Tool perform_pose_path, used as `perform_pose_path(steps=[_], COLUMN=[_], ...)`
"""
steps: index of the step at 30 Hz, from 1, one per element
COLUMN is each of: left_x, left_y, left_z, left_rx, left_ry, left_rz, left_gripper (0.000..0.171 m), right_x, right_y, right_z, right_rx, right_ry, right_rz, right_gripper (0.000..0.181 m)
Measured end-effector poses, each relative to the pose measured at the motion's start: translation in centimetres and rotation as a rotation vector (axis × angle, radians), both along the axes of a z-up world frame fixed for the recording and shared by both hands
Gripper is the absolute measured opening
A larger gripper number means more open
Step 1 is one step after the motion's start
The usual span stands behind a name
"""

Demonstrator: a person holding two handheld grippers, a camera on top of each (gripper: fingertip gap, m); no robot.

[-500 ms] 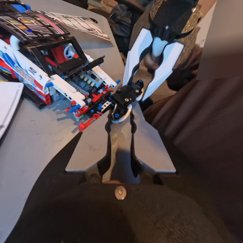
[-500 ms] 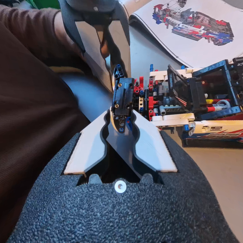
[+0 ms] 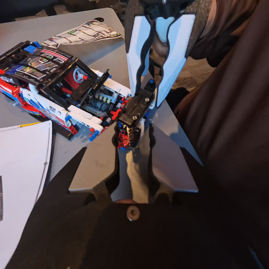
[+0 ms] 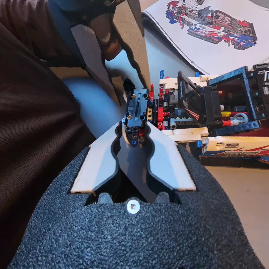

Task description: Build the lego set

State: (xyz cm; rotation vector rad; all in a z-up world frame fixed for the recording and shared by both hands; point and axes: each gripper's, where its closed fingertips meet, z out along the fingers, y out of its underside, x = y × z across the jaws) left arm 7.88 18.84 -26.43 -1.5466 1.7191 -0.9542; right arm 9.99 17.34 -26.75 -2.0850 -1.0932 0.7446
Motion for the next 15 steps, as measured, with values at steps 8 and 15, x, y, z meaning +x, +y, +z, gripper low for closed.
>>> perform_pose_path(steps=[8, 15], left_x=[0.2, 0.9], left_y=[1.4, 0.9], left_z=[-0.6, -0.6], left_rx=[0.031, 0.018], left_ry=[0.036, 0.04], left_rz=[0.009, -0.025], left_gripper=[0.039, 0.036], right_x=[-0.4, -0.2], right_y=[0.8, 1.0], right_z=[-0.4, -0.6], right_rx=[0.006, 0.017], right_ry=[0.018, 0.008], right_rz=[0.003, -0.015], right_gripper=[0.029, 0.029])
